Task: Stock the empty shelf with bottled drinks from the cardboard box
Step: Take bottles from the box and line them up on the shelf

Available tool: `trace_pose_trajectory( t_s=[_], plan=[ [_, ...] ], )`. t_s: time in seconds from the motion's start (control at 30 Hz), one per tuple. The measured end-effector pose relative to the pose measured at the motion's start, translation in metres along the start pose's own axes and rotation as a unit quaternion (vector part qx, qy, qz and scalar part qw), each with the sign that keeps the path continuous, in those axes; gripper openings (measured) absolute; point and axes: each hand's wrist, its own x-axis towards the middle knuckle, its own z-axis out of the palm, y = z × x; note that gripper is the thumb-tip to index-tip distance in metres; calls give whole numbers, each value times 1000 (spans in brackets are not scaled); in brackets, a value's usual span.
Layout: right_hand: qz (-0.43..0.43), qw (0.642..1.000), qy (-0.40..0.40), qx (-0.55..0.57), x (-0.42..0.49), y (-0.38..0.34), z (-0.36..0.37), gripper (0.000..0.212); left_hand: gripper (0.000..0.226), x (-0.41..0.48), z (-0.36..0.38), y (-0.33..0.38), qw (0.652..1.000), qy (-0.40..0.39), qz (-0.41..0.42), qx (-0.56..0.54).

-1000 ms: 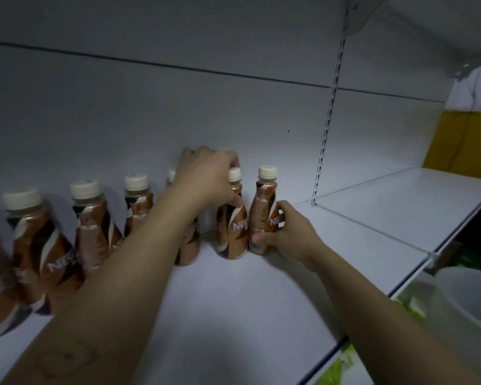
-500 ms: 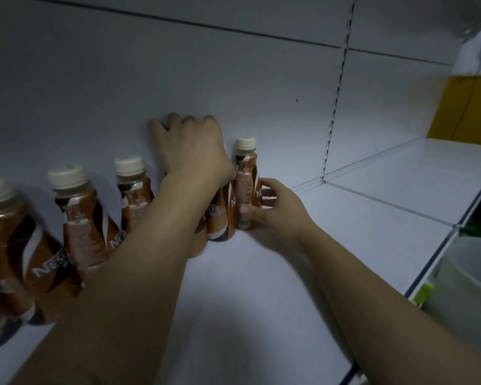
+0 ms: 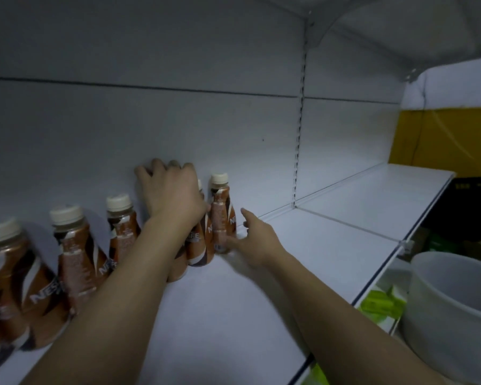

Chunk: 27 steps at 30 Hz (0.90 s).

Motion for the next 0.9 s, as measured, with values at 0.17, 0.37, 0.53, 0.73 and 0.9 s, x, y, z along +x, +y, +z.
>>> trace_pose_trajectory(
  t_s=[0.17, 0.37, 0.53, 0.73, 0.9],
  plan=[
    [-22, 994, 53, -93, -30, 5, -51, 92, 63, -15, -24, 15, 996, 22, 65, -56],
    [15, 983, 119, -139, -87, 37, -119, 87, 58, -52, -55, 86, 947, -12, 263, -185],
    [80, 966, 175, -173, -143, 70, -177, 87, 65, -83, -68, 158, 893, -49, 373, -247],
    [185, 939, 215, -192, -228, 123, -231, 87, 68, -132, -76, 268, 830, -108, 469, -282],
    [323, 898, 225, -194, -302, 201, -255, 80, 73, -199, -51, 354, 781, -204, 510, -298]
  ],
)
